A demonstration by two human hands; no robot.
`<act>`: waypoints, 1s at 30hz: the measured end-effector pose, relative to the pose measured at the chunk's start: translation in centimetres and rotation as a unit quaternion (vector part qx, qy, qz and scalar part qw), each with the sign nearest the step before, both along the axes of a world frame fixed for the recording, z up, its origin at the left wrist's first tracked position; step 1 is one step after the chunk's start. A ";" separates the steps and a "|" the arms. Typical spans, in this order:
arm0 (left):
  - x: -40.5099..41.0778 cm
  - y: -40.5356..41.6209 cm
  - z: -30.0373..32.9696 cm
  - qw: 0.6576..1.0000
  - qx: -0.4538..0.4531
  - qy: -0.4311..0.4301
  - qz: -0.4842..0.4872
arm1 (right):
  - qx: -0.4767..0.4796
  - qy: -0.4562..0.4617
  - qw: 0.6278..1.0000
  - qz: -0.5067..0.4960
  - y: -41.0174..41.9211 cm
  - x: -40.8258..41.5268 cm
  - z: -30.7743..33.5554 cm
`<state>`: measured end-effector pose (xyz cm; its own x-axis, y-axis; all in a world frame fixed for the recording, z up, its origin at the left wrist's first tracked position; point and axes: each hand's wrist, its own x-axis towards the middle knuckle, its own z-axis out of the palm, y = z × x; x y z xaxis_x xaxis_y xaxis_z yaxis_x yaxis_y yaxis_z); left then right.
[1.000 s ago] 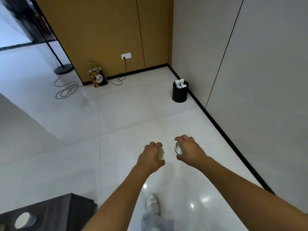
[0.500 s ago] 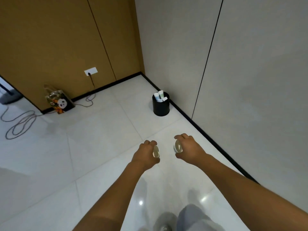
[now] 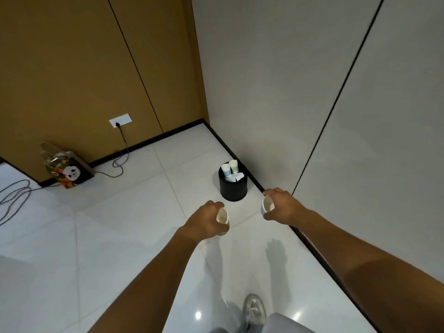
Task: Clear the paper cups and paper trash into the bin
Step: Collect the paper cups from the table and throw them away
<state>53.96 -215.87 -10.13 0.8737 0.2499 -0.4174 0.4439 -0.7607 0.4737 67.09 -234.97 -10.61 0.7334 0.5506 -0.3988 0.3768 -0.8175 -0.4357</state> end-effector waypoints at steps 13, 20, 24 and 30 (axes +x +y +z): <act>23.8 16.4 -2.5 0.999 -0.019 0.033 0.039 | -0.005 0.033 0.999 0.031 16.4 23.3 -2.5; 36.6 24.2 -3.5 0.995 -0.051 0.053 0.060 | -0.010 0.089 0.996 -0.010 24.2 35.3 -3.0; 42.3 27.0 -5.1 0.992 -0.069 0.066 0.079 | -0.024 0.120 0.992 -0.017 27.4 41.7 -4.3; 49.0 29.4 -8.6 0.980 -0.104 0.076 0.154 | -0.070 0.149 0.985 0.043 31.8 50.5 -8.0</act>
